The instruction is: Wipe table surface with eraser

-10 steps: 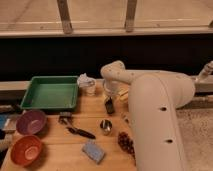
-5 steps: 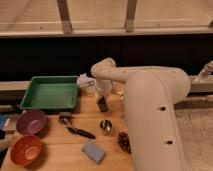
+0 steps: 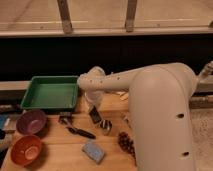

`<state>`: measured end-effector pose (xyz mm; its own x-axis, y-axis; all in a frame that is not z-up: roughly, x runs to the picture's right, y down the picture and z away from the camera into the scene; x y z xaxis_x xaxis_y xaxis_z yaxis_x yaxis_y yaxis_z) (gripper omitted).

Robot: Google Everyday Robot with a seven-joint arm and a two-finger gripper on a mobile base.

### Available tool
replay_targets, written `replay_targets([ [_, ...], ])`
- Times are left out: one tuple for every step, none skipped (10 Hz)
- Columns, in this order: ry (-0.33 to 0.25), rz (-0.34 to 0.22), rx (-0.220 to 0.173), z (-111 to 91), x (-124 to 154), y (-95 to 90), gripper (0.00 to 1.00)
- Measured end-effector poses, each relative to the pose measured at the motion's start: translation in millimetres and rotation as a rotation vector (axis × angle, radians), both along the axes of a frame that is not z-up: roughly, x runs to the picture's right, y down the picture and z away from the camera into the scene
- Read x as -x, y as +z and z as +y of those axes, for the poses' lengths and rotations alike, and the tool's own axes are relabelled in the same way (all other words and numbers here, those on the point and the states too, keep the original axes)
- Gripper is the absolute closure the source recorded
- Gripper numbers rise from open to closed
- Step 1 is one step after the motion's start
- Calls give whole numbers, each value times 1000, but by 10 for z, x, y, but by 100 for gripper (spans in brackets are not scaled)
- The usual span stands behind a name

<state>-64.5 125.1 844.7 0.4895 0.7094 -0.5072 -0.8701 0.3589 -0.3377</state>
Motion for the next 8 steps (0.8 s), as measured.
replay_targets([
  [14,8,3,37,-51,-7,94],
  [30,16,3,38,-112,-3,94],
  [60,26,7,12,-191,32,94],
  [86,32,9,-76,-292,105,94],
  [101,37,10,-163,-372,172,94],
  [118,42,8,-339,-508,292,94],
  [118,32,5,-470,-558,366,94],
  [114,14,4,-568,-548,401,94],
])
